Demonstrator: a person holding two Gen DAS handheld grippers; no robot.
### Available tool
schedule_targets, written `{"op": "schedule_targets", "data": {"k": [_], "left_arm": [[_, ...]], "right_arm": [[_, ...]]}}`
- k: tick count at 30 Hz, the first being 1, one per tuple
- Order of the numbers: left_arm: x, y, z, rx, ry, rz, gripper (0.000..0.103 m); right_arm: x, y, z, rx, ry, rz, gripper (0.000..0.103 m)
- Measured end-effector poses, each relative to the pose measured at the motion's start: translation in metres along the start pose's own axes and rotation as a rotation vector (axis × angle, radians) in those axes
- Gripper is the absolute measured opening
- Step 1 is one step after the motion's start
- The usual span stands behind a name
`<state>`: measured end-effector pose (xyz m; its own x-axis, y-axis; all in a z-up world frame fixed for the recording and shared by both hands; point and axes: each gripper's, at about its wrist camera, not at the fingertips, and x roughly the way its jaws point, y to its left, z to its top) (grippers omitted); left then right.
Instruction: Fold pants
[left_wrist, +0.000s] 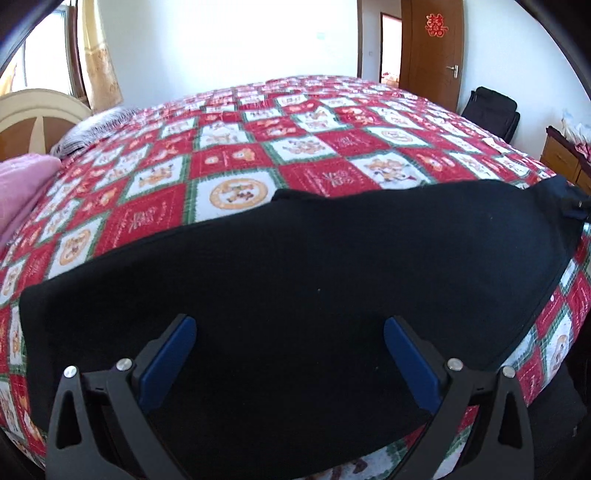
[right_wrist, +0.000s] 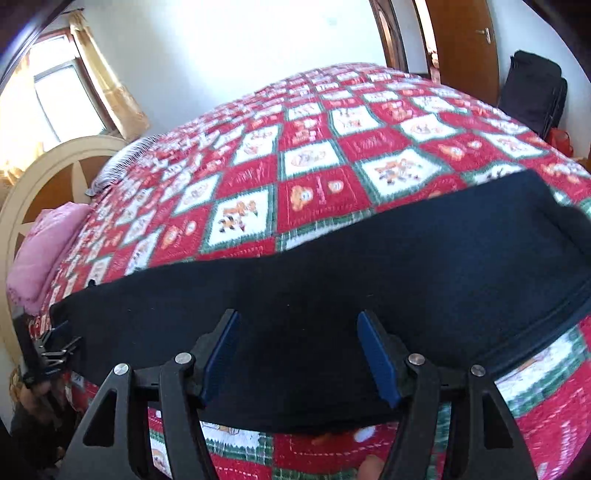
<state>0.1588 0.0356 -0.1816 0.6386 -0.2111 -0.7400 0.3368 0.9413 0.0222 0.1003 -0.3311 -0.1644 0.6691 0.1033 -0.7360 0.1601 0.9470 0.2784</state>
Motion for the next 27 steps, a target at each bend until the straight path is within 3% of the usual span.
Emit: {"op": "schedule_targets", "data": {"k": [3,6,9,11,14,19,25,27], "left_arm": [[-0.006,-0.005,0.002,-0.002,-0.009,-0.013,0.103],[-0.013,-0.016,0.009,0.006,-0.042,-0.04,0.103],[-0.01,-0.03,0.017,0.026,-0.043,-0.073,0.103],[-0.005,-0.036,0.02,0.03,-0.037,-0.075,0.103],[0.001,-0.039,0.021,0.024,-0.035,-0.073,0.103],[0.009,-0.031,0.014,-0.026,-0.025,-0.067,0.103],[0.006,-0.032,0.008,-0.029,-0.044,-0.058,0.103],[0.006,-0.031,0.008,-0.036,-0.046,-0.06,0.103]], "right_arm": [[-0.036,-0.022,0.015,0.032,-0.122,-0.014,0.067],[-0.085,-0.074,0.027,0.181,-0.235,-0.04,0.067],[-0.117,-0.123,0.031,0.329,-0.289,-0.077,0.062],[-0.124,-0.143,0.028,0.394,-0.288,-0.064,0.05],[-0.115,-0.158,0.025,0.453,-0.246,-0.03,0.04],[-0.093,-0.165,0.021,0.492,-0.138,-0.066,0.04],[-0.095,-0.171,0.015,0.505,-0.131,-0.12,0.04],[-0.09,-0.168,0.015,0.498,-0.109,-0.101,0.04]]}}
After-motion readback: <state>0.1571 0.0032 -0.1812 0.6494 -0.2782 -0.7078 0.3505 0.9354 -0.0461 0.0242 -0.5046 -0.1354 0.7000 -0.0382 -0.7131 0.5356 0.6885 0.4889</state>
